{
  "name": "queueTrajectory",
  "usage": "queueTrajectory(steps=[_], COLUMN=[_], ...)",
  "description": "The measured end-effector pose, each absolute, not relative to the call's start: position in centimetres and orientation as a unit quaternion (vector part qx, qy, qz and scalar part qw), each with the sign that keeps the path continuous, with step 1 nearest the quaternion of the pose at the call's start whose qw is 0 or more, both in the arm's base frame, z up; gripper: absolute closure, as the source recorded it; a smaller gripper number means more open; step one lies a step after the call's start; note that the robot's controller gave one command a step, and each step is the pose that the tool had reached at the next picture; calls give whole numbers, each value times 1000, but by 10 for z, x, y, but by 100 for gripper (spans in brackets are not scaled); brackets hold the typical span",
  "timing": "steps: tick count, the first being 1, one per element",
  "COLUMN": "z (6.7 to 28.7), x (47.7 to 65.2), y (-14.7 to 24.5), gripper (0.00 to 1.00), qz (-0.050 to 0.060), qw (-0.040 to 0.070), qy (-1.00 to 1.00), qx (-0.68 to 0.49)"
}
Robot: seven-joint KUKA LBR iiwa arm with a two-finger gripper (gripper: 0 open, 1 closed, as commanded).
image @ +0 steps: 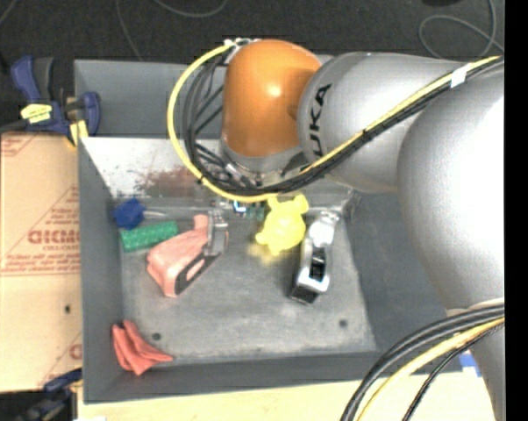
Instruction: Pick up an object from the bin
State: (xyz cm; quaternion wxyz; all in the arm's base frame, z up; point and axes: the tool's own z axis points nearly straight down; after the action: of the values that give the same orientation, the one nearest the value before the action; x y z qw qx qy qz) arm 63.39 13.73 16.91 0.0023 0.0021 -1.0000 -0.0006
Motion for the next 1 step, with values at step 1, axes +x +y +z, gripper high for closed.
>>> queueTrajectory(steps=[1], z=[174], x=[636], y=[137], gripper=[0], qz=[-1], qw=[-2], qy=[-1000], qx=[1])
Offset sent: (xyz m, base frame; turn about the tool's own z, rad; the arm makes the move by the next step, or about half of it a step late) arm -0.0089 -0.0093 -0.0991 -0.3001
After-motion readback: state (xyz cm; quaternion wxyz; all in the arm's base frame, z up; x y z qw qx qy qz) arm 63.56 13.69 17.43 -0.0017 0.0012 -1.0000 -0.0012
